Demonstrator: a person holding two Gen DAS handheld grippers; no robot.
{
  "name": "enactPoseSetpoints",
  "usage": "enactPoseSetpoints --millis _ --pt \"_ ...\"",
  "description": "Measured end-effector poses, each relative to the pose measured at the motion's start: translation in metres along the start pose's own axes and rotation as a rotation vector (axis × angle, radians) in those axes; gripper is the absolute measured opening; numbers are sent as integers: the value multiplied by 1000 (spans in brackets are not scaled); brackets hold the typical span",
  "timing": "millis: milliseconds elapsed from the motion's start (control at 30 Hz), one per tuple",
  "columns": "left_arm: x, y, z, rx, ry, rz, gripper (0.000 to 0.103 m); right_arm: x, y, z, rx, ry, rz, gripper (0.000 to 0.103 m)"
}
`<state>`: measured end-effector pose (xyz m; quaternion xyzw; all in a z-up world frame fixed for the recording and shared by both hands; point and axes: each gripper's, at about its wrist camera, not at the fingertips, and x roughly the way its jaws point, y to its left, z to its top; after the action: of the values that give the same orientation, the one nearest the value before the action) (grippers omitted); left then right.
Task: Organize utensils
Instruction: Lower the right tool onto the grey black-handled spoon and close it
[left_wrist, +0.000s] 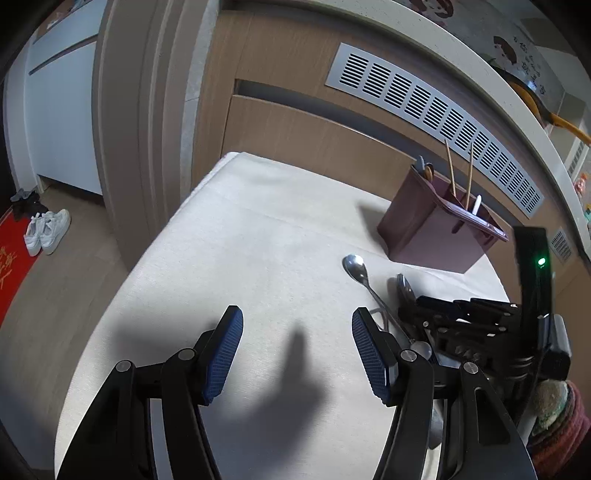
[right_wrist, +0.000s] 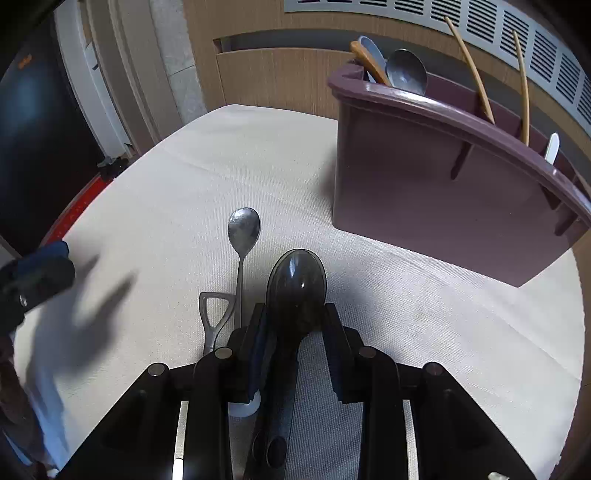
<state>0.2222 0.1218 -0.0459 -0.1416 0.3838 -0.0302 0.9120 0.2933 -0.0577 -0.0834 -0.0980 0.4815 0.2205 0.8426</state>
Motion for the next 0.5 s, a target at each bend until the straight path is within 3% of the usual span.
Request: enactPoseSetpoints --millis 133,300,433,500 --pt "5 -7 -1 6 19 -18 62 -26 -18 -9 20 -53 27 26" --pt "16 -32 -4 54 66 -72 62 -65 -54 -28 38 -117 -105 26" --pt "22 -68 -13 142 95 -119 62 -84 -94 -47 126 -139 -168 26" --pt "23 -86 -20 173 92 -120 54 -91 -113 -59 183 -147 -177 26"
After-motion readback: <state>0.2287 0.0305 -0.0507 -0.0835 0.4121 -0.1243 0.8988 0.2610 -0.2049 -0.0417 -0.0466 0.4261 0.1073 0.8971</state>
